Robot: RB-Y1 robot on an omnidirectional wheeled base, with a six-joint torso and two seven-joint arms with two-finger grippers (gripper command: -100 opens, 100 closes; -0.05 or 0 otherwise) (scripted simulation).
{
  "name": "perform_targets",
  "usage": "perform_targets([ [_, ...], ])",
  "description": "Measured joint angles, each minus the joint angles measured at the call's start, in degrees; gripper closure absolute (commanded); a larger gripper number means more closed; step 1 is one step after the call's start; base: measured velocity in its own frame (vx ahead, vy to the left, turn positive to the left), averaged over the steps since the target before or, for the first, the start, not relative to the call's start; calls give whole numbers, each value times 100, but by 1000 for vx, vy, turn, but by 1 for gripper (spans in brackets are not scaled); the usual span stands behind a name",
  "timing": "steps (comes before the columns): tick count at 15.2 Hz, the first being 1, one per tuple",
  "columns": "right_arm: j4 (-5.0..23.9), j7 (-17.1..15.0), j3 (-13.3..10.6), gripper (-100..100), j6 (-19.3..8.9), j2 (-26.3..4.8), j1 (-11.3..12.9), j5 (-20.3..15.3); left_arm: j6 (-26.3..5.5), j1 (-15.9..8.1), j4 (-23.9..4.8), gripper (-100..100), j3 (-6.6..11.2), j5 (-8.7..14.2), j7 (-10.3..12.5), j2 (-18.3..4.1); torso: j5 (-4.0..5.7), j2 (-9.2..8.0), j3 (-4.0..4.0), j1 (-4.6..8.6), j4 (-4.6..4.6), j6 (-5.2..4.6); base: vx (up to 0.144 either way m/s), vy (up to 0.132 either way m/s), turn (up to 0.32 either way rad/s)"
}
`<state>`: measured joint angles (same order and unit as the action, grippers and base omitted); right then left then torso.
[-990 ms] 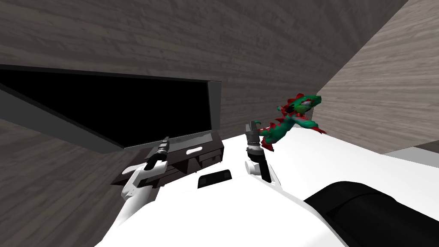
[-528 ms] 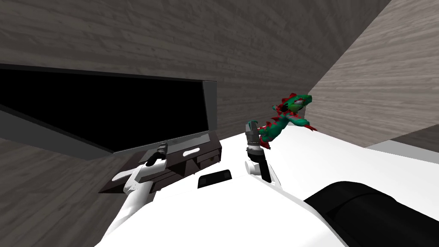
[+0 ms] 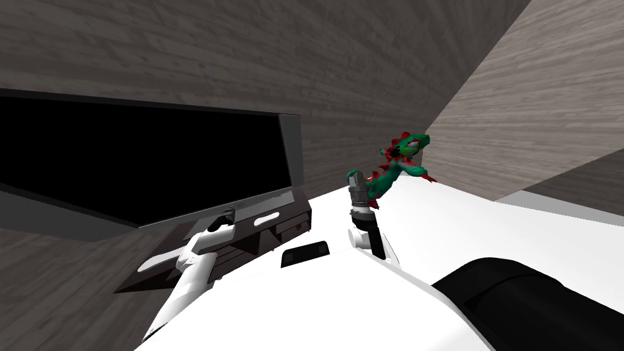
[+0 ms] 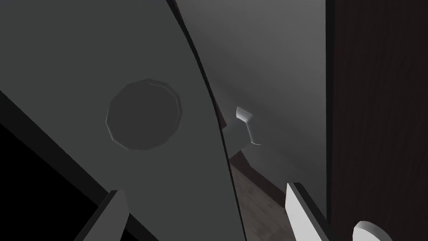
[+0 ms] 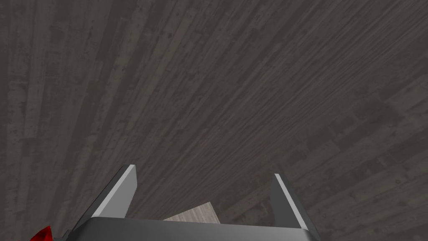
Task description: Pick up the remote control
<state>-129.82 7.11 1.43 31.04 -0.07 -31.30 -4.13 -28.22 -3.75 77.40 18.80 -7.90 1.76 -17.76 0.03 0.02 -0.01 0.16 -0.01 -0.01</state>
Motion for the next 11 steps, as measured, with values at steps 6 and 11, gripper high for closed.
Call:
perform_targets([
  [6, 0, 0, 0, 0, 0, 0, 0, 0, -579, -367, -673, -100, 221, -107, 99, -32, 0, 1, -1, -2, 0, 0, 12, -30, -90],
  [11, 0, 0, 0, 0, 0, 0, 0, 0, -1103, -610, -1116, -100, 382, -126, 156, -87, 0, 1, -1, -4, 0, -1, 15, -28, -98],
])
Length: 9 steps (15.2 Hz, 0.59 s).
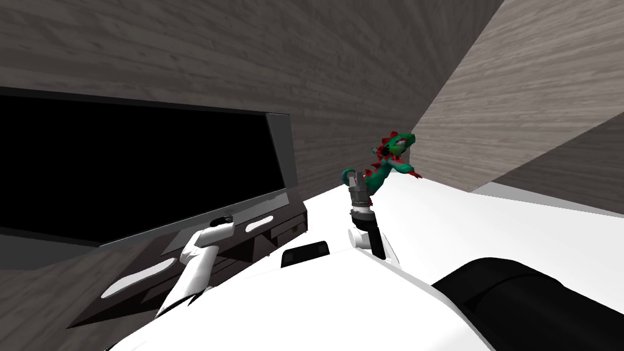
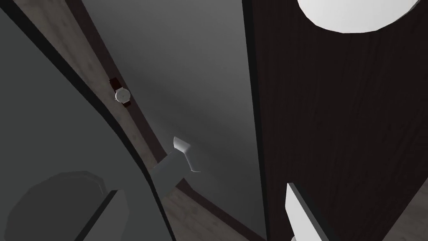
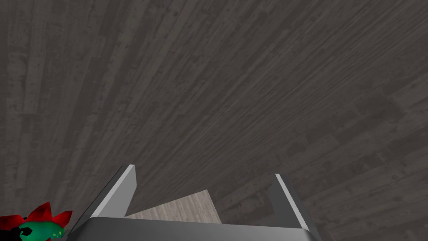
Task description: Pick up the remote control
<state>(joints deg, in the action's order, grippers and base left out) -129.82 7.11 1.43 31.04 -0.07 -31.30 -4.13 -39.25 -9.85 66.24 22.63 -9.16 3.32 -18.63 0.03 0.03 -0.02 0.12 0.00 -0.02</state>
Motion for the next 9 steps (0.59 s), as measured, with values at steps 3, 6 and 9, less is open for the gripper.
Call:
perform_targets([
  [3, 0, 0, 0, 0, 0, 0, 0, 0, -279, -144, -305, -100, 99, -26, 38, -21, -1, 1, -1, 0, -1, 1, 18, -24, -77],
  [6, 0, 0, 0, 0, 0, 0, 0, 0, -587, -285, -535, -100, 192, -46, 72, -37, 0, 1, -1, -1, 0, 0, 20, -21, -81],
  [9, 0, 0, 0, 0, 0, 0, 0, 0, -918, -473, -860, -100, 307, -96, 129, -41, 0, 6, -3, 3, -2, 0, 29, -28, -96],
])
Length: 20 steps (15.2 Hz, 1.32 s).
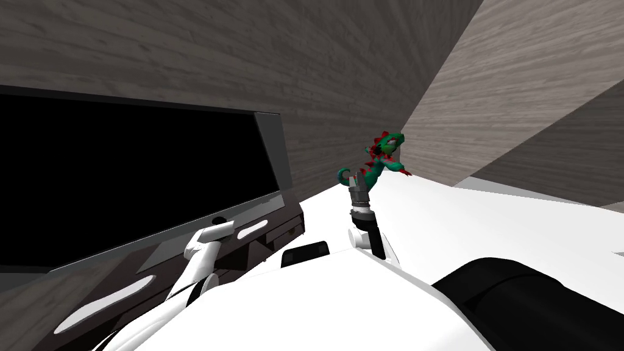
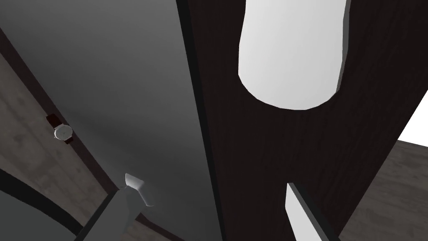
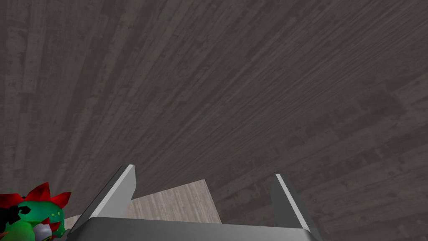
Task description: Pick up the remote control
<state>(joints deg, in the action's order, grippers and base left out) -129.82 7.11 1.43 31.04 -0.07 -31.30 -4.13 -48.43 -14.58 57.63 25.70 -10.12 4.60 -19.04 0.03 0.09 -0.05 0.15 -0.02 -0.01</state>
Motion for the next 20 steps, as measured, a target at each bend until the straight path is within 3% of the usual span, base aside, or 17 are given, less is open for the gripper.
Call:
perform_targets([
  [13, 0, 0, 0, 0, 0, 0, -1, 0, -1359, -575, -1154, -100, 446, -85, 152, 10, -2, 11, -6, -10, -3, 1, 41, -15, -94],
  [20, 0, 0, 1, 0, 0, 0, -1, 0, -1642, -745, -1570, -100, 546, -109, 215, 42, -3, 4, -3, -16, -1, 4, 43, 6, -35],
])
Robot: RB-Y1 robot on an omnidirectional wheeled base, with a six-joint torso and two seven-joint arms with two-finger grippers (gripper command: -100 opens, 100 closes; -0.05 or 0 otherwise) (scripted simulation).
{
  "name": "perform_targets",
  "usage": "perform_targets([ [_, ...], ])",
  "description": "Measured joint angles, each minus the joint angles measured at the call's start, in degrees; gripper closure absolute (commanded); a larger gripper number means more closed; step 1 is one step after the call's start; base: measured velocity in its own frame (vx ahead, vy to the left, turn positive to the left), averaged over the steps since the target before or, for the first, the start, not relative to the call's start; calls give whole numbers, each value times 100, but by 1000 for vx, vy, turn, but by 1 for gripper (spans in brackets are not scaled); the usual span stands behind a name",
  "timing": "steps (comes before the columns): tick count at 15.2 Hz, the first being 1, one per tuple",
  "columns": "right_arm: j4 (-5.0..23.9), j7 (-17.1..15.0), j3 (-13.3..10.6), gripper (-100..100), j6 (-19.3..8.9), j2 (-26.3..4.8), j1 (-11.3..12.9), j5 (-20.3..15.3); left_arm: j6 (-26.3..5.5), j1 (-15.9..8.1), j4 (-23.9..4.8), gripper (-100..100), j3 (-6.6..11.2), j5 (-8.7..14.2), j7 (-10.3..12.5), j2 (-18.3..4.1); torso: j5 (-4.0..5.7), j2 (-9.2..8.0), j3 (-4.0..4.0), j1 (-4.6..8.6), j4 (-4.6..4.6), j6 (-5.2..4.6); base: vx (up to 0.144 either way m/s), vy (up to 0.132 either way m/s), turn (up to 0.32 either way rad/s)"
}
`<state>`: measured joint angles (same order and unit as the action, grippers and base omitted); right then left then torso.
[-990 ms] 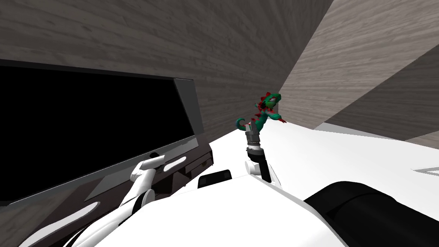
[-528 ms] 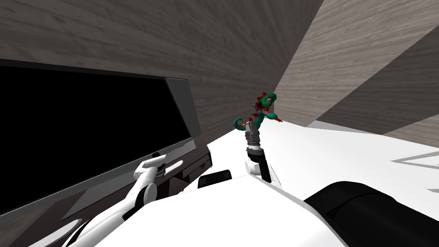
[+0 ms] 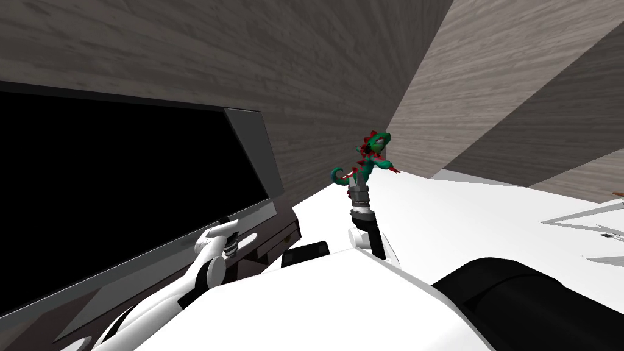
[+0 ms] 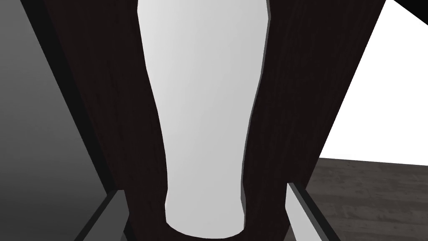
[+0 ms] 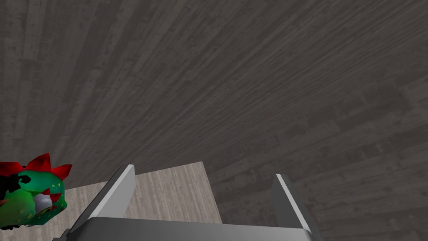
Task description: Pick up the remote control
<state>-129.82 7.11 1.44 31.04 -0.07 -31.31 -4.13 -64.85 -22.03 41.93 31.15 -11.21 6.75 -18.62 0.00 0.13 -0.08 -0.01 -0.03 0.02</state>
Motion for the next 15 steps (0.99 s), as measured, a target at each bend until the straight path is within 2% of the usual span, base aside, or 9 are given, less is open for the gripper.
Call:
perform_targets([
  [5, 0, 0, 0, 0, 0, 0, 0, 0, 362, 149, -211, -100, -102, 57, 55, 45, 1, -17, 9, 6, 3, 1, 5, -7, 20],
  [6, 0, 0, 0, 0, 0, 0, 1, 0, 406, 150, -236, 100, -107, 60, 62, 43, 0, -18, 10, 5, 3, 1, 0, 0, 0],
  [11, 0, 0, 0, 0, 0, 0, 1, 0, 407, 144, -231, 100, -110, 58, 56, 41, -9, -18, 8, -6, -1, 5, 2, 3, -3],
  [13, 0, 0, 0, 0, 0, 0, 1, 0, 252, 118, -96, 100, -68, 43, 29, 38, -6, -17, 9, -9, 2, 3, -10, 10, -32],
  [15, 0, 0, 0, 0, 0, 0, 1, 0, 129, 24, -85, 100, -29, 12, 25, 6, -7, -18, 9, -8, 2, 2, -9, 5, -28],
])
